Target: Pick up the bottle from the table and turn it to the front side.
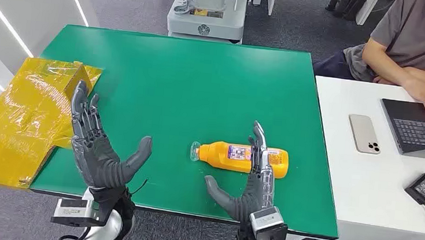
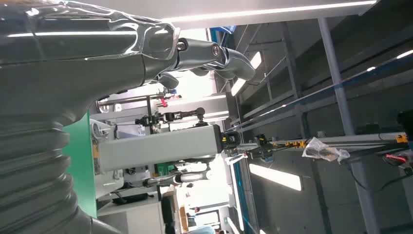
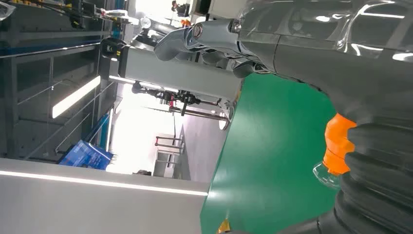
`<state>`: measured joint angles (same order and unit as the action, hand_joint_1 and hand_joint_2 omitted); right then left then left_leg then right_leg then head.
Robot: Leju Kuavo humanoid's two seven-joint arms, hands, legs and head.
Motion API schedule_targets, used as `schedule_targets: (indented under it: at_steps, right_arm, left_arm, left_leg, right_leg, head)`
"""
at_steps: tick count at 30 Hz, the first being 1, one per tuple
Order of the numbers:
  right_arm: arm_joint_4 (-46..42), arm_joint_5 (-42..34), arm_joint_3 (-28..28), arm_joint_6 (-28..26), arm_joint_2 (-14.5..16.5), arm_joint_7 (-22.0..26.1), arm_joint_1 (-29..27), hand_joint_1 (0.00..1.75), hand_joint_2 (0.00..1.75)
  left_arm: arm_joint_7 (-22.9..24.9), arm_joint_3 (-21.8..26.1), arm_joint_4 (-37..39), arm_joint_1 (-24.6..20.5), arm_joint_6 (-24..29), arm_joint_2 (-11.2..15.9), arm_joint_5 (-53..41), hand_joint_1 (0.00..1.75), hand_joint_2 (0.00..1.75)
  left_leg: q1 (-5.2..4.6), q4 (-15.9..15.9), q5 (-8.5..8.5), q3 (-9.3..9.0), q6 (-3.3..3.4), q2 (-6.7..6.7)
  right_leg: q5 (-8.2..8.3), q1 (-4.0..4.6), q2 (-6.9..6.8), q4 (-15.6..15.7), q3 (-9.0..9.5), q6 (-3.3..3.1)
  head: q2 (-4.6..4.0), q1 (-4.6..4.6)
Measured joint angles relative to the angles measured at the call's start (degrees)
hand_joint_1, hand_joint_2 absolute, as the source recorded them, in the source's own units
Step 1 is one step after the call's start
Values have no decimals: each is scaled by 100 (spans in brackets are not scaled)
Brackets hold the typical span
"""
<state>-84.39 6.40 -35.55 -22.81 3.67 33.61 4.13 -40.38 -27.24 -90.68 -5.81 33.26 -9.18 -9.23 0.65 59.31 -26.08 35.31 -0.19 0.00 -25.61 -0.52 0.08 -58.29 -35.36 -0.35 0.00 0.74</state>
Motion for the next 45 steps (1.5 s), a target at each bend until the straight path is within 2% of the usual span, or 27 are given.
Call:
schedule_targets:
  at_steps: [8, 11, 15, 18, 21, 25, 29, 35, 41, 45]
  right_arm:
    - [0, 15, -1, 27, 1, -3, 22, 0, 175]
    - [0, 229, -4, 24, -4, -76, 51, 0, 175]
    - [-17, 1208, 1, 190, -113, -636, 208, 0, 175]
    - [-75, 2247, 70, 591, -310, -1220, 395, 0, 175]
    - [-95, 2958, 247, 1083, -555, -1616, 648, 0, 175]
    - [48, 3586, 380, 1941, -893, -1942, 1177, 0, 175]
    - [507, 3864, 372, 2784, -1126, -2092, 1975, 0, 175]
    - [1152, 3888, 244, 3416, -1204, -2218, 2923, 0, 175]
    - [2183, 3639, -297, 4365, -1209, -2374, 4046, 0, 175]
    - [3038, 3205, -831, 4893, -1260, -2138, 4730, 0, 175]
  left_arm:
    - [1, -7, 0, 1, -8, 0, 1, 0, 175]
    - [1, -11, 0, 2, -11, 0, 0, 0, 175]
    - [1, -12, 0, 6, -91, 0, -17, 0, 175]
    - [1, -12, -2, 18, -248, 0, -51, 0, 175]
    - [1, -12, -20, 47, -396, 0, -70, 0, 175]
    - [1, -12, -45, 59, -577, -1, -71, 0, 175]
    - [1, -12, -65, 58, -741, -3, -79, 0, 175]
    - [1, -11, -93, 55, -900, -6, -116, 0, 175]
    - [1, 26, -92, -36, -1250, -84, -121, 0, 175]
    - [1, 101, -90, -71, -1439, -153, -114, 0, 175]
  left_leg:
    - [0, 0, 0, 0, 0, 0]
    - [0, 0, 0, 0, 0, 0]
    - [0, 0, 0, 0, 0, 0]
    - [-1, 1, 0, 0, 0, 0]
    - [-1, 3, 1, 0, 1, 0]
    - [-2, 7, 1, -1, 2, 1]
    - [-1, 8, 3, -2, 2, 2]
    - [0, 7, 5, -3, -1, 0]
    - [0, 8, 5, -1, 0, 0]
    - [0, 10, 7, -3, 1, -5]
  right_leg:
    - [0, 0, 0, 0, 0, 0]
    - [0, 0, 0, 0, 0, 0]
    - [0, 0, 0, 0, 0, 0]
    - [1, -1, 0, 0, 1, 1]
    - [2, -1, 0, 0, 2, 2]
    - [7, -2, 2, 0, 3, 3]
    - [9, -1, 2, -3, 3, 1]
    - [9, -1, 1, -6, 3, 0]
    - [9, -1, 2, -7, 1, 0]
    - [9, -1, -3, -6, 3, 1]
  head:
    - [0, 0]
    - [0, 0]
    - [0, -1]
    - [0, -1]
    - [0, -1]
    - [0, -1]
    - [0, 0]
    - [0, 0]
    - [0, -1]
    - [0, -1]
